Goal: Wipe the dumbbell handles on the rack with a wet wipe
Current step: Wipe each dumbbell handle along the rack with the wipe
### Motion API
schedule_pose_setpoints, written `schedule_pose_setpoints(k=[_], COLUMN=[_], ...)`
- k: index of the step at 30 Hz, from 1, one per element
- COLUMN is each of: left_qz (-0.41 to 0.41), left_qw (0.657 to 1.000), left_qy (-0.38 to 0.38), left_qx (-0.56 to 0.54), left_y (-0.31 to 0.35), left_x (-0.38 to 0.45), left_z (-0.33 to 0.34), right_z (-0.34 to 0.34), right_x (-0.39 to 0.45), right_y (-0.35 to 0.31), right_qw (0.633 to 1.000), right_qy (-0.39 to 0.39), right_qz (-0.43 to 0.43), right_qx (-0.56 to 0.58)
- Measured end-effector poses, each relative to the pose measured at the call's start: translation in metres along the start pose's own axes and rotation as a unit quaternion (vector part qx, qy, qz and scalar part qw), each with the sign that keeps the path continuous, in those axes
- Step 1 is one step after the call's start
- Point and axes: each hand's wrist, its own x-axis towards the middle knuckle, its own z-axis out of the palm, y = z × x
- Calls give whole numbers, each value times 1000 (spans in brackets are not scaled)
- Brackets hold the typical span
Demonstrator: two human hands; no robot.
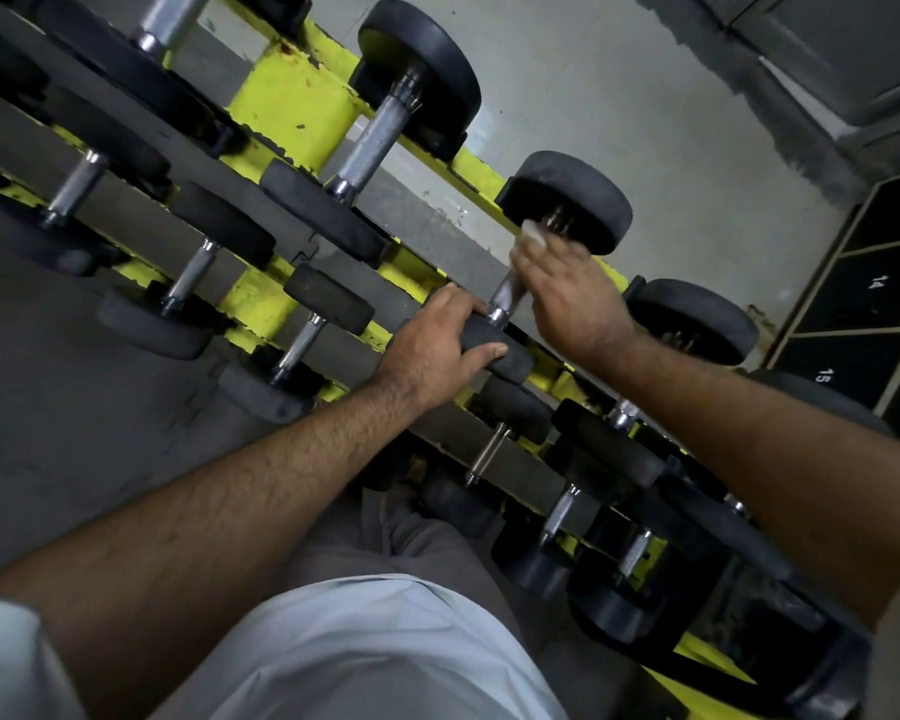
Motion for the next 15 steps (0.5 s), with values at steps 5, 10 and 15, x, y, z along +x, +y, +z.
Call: schedule_pose_setpoints(k=[5, 10, 15], left_qz=[13, 36, 69], left_qw=[1000, 996, 988], left_qy=[-12, -63, -89], left_qx=[11, 58, 102], left_y=[-3, 1, -8], left_x=[1, 2, 6], left_z=[-6, -22, -31], right_z=[-7, -25, -29], right_x=[7, 4, 4], right_y=[-9, -24, -41], right_qw=[997, 984, 768], right_qy=[-15, 33, 59], right_qz=[-79, 49, 320], right_qx=[11, 168, 551])
